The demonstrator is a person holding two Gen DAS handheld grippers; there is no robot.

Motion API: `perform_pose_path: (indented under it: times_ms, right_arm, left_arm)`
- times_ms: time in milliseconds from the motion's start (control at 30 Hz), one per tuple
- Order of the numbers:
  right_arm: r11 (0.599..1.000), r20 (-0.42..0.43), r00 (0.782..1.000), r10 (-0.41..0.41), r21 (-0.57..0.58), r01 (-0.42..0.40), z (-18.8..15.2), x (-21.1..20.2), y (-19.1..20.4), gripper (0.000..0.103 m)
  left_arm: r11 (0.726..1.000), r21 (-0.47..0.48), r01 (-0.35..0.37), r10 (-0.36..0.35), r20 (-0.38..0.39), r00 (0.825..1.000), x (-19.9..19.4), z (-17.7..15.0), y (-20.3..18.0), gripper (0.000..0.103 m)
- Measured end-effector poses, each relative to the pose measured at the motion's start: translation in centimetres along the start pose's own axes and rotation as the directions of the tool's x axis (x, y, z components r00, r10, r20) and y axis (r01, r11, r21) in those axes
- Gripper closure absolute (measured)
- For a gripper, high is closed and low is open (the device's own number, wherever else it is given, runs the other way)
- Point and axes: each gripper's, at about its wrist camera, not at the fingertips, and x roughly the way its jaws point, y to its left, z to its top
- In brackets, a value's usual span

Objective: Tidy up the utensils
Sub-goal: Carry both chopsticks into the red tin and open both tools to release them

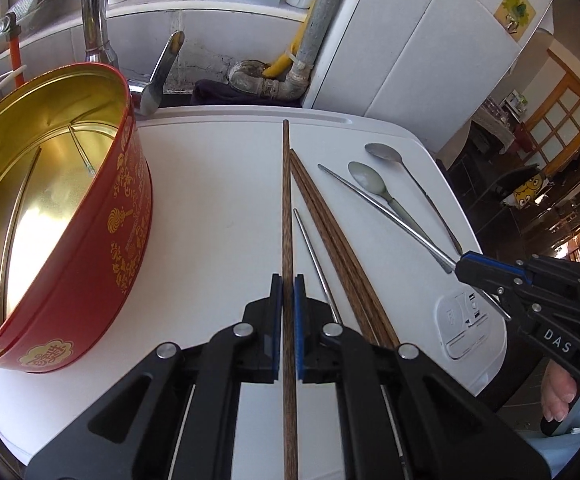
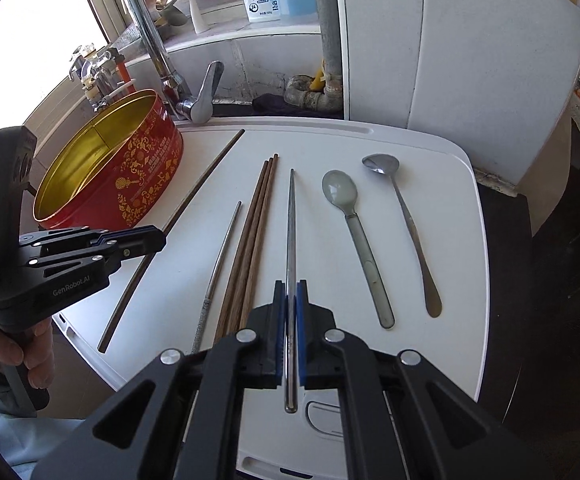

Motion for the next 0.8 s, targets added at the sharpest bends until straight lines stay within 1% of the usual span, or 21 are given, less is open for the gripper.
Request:
perform_pose_path:
  times_ms: [100, 233, 367, 467, 533, 600, 667, 800]
  right_arm:
    - [1.0, -0.019, 1.0, 0.017, 0.023, -0.016, 0.1, 0.2, -0.3, 0.098]
    - [0.998, -0.021, 0.999, 0.039, 0.057, -0.038, -0.3, 0.0, -0.8, 0.098]
    - [0.993, 0.03, 0.998, 0.055, 0.1, -0.057, 0.3, -2.0, -1.7, 0.098]
    - [0.994, 0.087, 0.995, 0.055, 0.094, -0.063, 1.1, -4.2, -1.9, 0.098]
    - [0.992, 0.125, 0.989, 0.076, 0.09, -0.087, 1.8, -5.7, -1.7, 0.098]
    - [0.99, 0.151, 0.982, 0.115, 0.067, -0.127, 2.7, -6.8, -1.0, 0.098]
    - [0.989, 0.167, 0.976, 0.143, 0.026, -0.149, 3.8, -7.5, 0.5, 0.098]
    - [0.972, 0.177, 0.956, 0.234, -0.061, -0.227, 6.8, -8.1, 4.5, 0.098]
  left_arm:
    - [1.0, -0.022, 0.005, -0.005, 0.005, 1.0, -0.3, -0.1, 0.5, 0.097]
    - [0.999, -0.038, 0.01, -0.01, 0.015, 1.0, -0.6, -0.2, 0.8, 0.098]
    - [0.999, -0.035, 0.022, -0.02, 0.047, 0.999, -2.1, 0.0, 0.6, 0.098]
    - [0.999, -0.032, 0.029, -0.026, 0.089, 0.996, -4.1, 0.5, 0.5, 0.098]
    - [0.999, -0.037, 0.039, -0.034, 0.122, 0.992, -5.8, 0.9, 0.9, 0.098]
    - [0.998, -0.05, 0.031, -0.022, 0.165, 0.986, -7.9, 1.3, 1.7, 0.097]
    - [0.997, -0.078, 0.022, -0.006, 0.198, 0.98, -10.0, 1.6, 3.3, 0.097]
    - [0.987, -0.161, -0.007, 0.044, 0.228, 0.973, -13.6, 1.9, 7.9, 0.098]
